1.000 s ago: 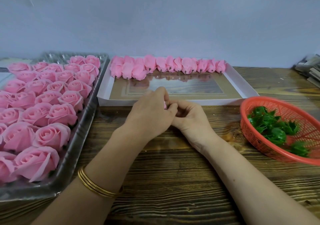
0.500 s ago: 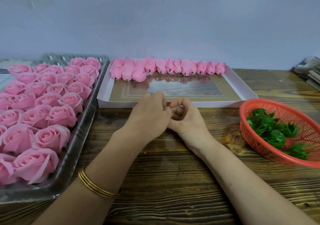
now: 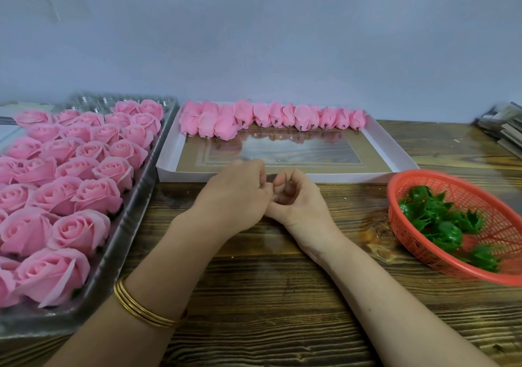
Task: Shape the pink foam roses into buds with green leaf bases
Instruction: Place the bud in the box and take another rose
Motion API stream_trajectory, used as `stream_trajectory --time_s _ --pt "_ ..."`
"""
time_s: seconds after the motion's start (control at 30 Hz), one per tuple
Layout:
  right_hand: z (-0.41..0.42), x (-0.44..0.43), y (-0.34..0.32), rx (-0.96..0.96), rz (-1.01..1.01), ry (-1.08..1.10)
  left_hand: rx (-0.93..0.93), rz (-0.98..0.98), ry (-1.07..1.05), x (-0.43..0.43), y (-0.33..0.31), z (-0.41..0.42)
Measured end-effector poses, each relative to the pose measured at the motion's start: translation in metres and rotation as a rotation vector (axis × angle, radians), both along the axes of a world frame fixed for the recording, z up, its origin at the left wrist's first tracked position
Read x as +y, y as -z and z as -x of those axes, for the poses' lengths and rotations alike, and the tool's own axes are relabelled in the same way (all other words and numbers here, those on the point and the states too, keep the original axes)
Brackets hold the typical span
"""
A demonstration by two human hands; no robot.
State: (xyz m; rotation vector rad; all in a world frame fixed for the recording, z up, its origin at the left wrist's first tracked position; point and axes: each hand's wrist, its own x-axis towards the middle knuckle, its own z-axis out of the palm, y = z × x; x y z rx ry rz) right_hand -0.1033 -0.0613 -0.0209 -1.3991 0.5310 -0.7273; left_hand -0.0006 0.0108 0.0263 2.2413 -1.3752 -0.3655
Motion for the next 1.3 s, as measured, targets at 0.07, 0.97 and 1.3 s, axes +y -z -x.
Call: stream_trajectory --time_s 0.07,0.97,1.3 --pt "-0.001 -0.001 0.001 -0.002 0.004 -0.006 0.013 -0.005 0.001 0.001 -0.001 0.0" --pt "0.0 -0.01 -0.001 -0.039 -0.201 -0.098 -0.168 0.013 -0.347 -0.024 -0.092 -0.188" --pt "-0.001 -0.012 0.0 -0.028 -0.227 -0.107 -0.061 -0.092 -0.552 -0.005 -0.06 -0.285"
